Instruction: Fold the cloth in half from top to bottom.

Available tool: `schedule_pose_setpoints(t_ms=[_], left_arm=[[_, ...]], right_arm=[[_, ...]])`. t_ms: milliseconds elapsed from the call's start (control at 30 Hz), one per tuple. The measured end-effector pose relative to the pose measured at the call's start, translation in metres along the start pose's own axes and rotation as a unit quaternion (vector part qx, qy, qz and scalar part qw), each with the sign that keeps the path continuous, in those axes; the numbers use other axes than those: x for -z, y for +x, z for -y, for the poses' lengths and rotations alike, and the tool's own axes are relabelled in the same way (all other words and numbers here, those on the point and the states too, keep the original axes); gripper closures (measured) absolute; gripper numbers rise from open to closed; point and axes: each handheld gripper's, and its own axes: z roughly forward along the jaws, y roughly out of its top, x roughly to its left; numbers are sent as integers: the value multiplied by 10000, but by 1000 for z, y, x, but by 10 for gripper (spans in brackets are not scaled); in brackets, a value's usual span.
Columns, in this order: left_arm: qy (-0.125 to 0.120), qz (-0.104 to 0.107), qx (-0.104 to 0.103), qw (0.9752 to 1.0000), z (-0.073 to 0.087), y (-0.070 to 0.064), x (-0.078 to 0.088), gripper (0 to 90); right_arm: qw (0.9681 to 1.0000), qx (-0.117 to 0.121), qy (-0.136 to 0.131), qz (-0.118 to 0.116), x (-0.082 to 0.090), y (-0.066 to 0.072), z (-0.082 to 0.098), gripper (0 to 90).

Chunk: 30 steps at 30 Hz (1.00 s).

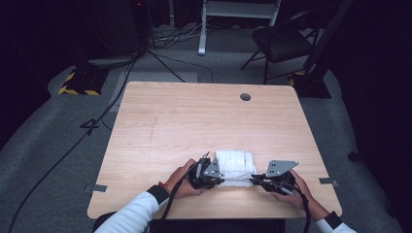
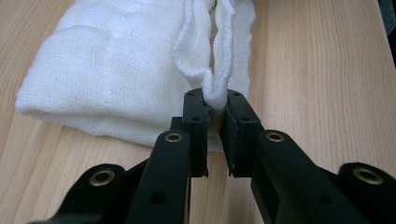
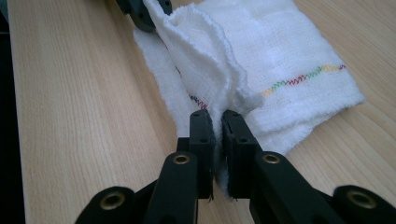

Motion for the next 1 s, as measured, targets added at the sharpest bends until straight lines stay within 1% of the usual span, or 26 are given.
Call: schedule_pose_setpoints(t_ms=[133, 267, 367, 500, 567, 667, 700, 733, 800, 833, 900, 1000], left_arm=[[16, -114, -52, 9999, 2, -5, 2, 790], [33, -125, -34, 9999, 5, -8, 5, 782], [59, -132, 21, 9999, 8, -10, 7, 781], [70, -93, 90, 9999, 10, -9, 9, 784], [57, -99, 156, 9998, 10, -9, 9, 785], [99, -113, 111, 9998, 11, -11, 8, 783], [98, -111, 118, 9998, 11, -10, 8, 783], [77, -97, 176, 9998, 12, -10, 8, 783], [94, -98, 169, 9998, 13, -9, 9, 784], [101, -101, 213, 9997, 13, -9, 9, 785], [56, -117, 253, 9996, 14, -8, 9, 791], [126, -121, 241, 9996, 14, -9, 9, 803]], right_arm=[[10000, 1, 24, -11, 1, 1, 2, 827], [9999, 66, -6, 80, 5, 3, 4, 820], [9999, 26, -28, 112, 6, 3, 6, 819], [9999, -65, -18, 115, 7, 2, 9, 816], [9999, -95, 3, 124, 7, 3, 10, 808], [9998, -102, 37, 157, 9, 5, 13, 790], [9998, -136, 33, 162, 9, 5, 15, 789], [9997, -148, 36, 169, 10, 5, 16, 785], [9997, -196, 18, 169, 12, 3, 18, 781], [9996, -219, 17, 190, 13, 3, 19, 778], [9994, -253, 6, 215, 14, 2, 21, 772], [9993, -287, 4, 233, 16, 2, 22, 754]])
